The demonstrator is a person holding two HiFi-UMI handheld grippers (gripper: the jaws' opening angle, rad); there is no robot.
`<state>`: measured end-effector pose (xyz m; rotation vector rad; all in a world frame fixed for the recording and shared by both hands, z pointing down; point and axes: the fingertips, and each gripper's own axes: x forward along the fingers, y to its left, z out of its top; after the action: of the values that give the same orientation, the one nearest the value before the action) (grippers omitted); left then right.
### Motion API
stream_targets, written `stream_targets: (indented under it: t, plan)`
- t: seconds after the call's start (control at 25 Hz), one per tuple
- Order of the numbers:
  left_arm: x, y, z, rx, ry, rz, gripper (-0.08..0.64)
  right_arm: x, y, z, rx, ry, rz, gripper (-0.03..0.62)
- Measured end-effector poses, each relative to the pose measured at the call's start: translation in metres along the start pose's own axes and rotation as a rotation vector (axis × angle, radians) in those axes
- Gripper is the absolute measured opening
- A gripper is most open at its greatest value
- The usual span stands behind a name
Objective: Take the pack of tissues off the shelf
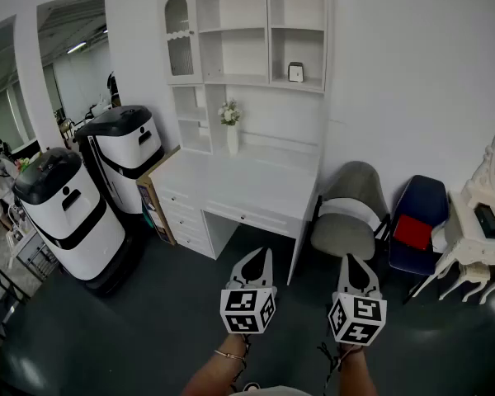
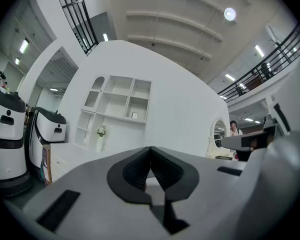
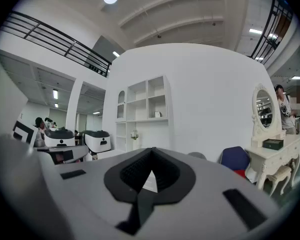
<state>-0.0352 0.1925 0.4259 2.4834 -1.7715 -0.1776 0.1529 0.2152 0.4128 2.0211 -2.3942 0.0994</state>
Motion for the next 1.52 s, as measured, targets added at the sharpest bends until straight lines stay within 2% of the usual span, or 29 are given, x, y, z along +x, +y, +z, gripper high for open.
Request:
stream_targets:
  t: [0.4,0.64,0.8,0.88,1.08,1.52]
  plan:
    - [-0.005,-0.002,-0.001,0.001,0.001,0.013,0.015,-0.005,-0.002,-0.006,0.006,0.013,0.016,0.005]
    - [-0.009,-0.003,-0.003,-0.003,0.002,0.020,0.015,-0.008,-0.003,-0.002,0.037,-0.020,0.032,0.008]
    - [-0.012,-0.002,-0.003,0.001,0.002,0.028,0.015,-0.011,-0.003,0.004,0.002,-0.047,0.010,0.013]
    - [-0.014,0.000,-0.005,0.000,0.003,0.034,0.015,-0.013,0.000,0.004,-0.005,-0.054,0.021,0.066]
    - [-0.017,0.007,-0.004,-0.007,0.008,0.046,0.015,-0.014,0.005,0.012,-0.006,-0.067,0.027,0.111]
    - [-0.024,0.027,0.004,-0.044,0.000,0.048,0.015,-0.015,0.014,0.018,0.003,-0.097,0.001,0.273]
